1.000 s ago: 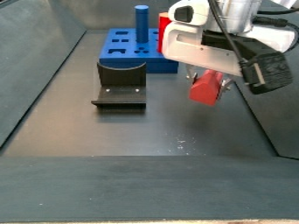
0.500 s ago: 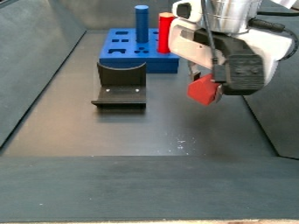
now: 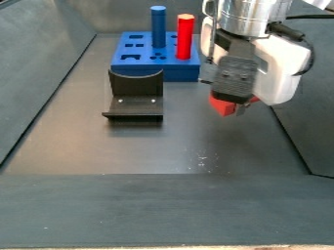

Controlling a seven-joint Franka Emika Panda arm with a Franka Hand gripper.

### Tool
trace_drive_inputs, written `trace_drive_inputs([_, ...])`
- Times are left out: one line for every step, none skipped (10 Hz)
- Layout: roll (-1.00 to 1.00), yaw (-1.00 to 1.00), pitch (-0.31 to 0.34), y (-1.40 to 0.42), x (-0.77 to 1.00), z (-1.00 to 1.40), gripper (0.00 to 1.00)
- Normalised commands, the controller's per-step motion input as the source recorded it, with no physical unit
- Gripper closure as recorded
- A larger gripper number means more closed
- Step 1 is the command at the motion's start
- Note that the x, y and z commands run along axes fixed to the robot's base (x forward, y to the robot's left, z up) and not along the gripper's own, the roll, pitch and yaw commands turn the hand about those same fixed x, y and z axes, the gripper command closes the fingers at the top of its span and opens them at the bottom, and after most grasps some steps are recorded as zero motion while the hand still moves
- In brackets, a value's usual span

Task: Pick up the 3 prong object. Move up. Rotate the 3 prong object. Place the 3 prong object on the fixture. Regrasp the 3 prong object. Move to above the board. Insert the 3 prong object.
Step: Rotate the 3 prong object.

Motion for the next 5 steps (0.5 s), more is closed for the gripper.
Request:
trace_drive_inputs([0.0,-1.0,-0.001,0.02,-0.01,0.0,1.0])
trace_drive_inputs([0.0,-1.0,-0.001,0.02,-0.01,0.0,1.0])
trace_drive_inputs([0.0,-1.0,-0.001,0.02,-0.01,0.0,1.0])
trace_drive_inputs([0.0,-1.0,-0.001,0.02,-0.01,0.0,1.0])
trace_drive_inputs([0.0,-1.0,-0.001,0.02,-0.01,0.0,1.0])
